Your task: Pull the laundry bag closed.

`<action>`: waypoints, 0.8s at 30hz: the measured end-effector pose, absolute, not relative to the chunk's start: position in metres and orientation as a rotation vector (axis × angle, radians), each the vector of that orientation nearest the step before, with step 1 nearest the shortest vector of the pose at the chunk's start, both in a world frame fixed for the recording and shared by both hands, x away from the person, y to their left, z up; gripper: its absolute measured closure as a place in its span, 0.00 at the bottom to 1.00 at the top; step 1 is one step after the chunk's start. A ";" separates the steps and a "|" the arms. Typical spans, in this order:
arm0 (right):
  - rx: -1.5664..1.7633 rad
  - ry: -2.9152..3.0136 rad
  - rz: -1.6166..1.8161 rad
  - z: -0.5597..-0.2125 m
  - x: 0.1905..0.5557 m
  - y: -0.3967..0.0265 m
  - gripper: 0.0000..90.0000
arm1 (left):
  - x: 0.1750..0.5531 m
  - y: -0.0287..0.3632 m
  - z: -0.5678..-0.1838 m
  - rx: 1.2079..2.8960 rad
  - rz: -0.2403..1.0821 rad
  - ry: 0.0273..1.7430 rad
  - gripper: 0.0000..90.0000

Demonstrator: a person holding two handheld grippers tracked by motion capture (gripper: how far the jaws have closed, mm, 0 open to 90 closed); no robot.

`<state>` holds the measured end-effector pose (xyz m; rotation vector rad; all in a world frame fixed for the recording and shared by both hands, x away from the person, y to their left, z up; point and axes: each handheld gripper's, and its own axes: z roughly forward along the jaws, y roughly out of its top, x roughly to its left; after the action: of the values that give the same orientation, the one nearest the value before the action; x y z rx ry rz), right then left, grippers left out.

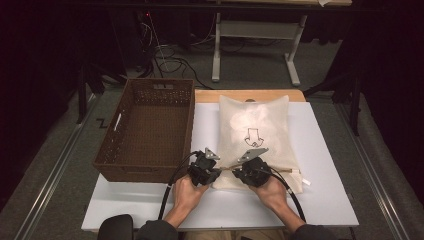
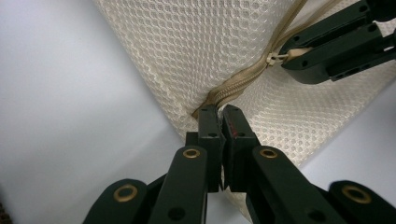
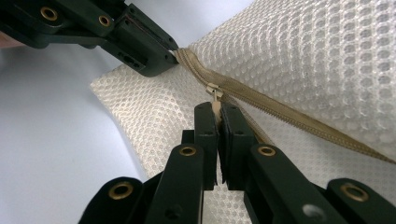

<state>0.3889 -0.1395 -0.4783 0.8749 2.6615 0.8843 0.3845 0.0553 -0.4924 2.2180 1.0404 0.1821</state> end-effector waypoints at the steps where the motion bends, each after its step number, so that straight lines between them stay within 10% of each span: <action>1: 0.883 2.663 0.893 -0.478 0.389 -0.140 0.97 | 0.385 0.055 -0.492 2.219 0.181 1.039 0.97; 24: 0.890 2.673 0.834 -0.480 0.390 -0.144 0.98 | 0.383 0.051 -0.497 2.237 0.212 1.031 0.97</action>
<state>0.3895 -0.1440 -0.4802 0.8902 2.6726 0.8340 0.3828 0.0514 -0.4972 2.2367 1.0314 0.2120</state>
